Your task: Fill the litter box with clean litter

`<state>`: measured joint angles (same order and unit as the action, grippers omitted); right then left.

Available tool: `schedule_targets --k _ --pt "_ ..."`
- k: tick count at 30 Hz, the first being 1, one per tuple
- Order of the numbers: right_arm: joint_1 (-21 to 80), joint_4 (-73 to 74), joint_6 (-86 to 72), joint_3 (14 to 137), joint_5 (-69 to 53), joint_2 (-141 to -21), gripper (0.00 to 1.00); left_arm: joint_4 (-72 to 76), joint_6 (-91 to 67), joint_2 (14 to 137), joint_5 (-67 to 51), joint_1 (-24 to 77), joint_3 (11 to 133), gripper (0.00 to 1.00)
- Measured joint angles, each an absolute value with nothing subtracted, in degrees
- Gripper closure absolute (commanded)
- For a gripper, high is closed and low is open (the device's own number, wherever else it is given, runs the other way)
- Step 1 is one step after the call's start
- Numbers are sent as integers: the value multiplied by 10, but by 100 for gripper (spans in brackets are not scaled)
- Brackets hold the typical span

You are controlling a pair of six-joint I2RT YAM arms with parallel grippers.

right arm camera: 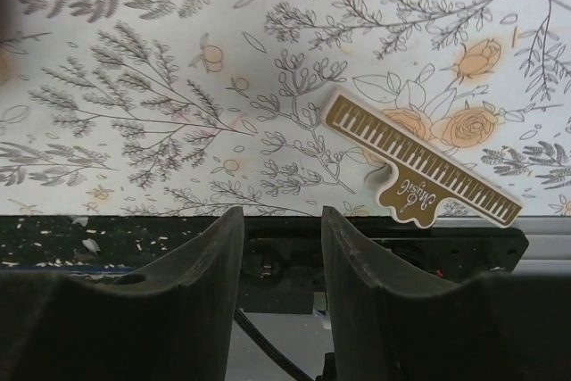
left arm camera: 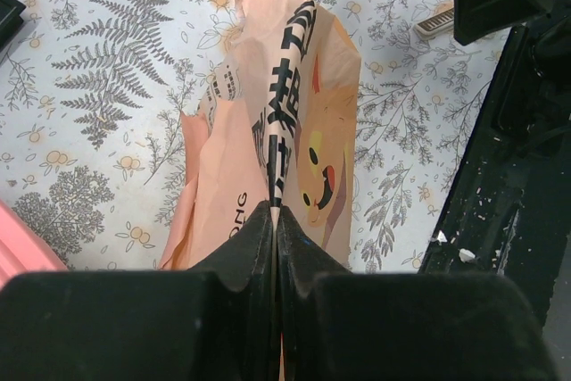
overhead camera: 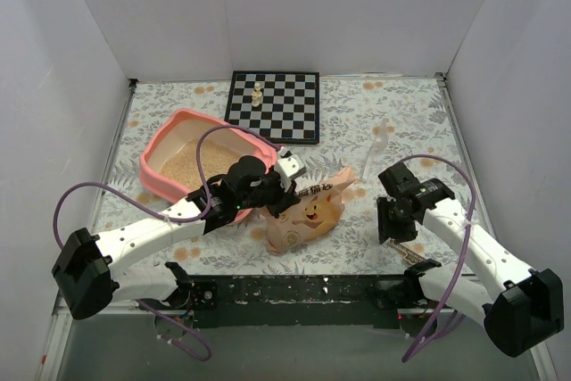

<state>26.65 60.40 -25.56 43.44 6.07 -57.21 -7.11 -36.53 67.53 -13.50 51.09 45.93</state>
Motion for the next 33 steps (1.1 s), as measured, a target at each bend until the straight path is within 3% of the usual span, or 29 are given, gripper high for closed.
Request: schedule_targets --k 11,18,20,27,31,33 --pt "266 573 -316 376 109 -623 37 -71 -386 676 -155 510 459 99" --pt "266 537 -323 376 141 -702 36 -60 -396 677 -159 508 459 82" --pt "266 528 -324 376 148 -723 35 -53 -398 677 -159 508 459 73" --pt "264 506 -327 376 153 -744 35 -42 -403 677 -159 507 459 60" --pt "263 505 -328 376 150 -745 40 -42 -404 677 -158 507 459 56" --pt "263 504 -330 375 149 -745 48 -42 -405 676 -156 507 459 55"
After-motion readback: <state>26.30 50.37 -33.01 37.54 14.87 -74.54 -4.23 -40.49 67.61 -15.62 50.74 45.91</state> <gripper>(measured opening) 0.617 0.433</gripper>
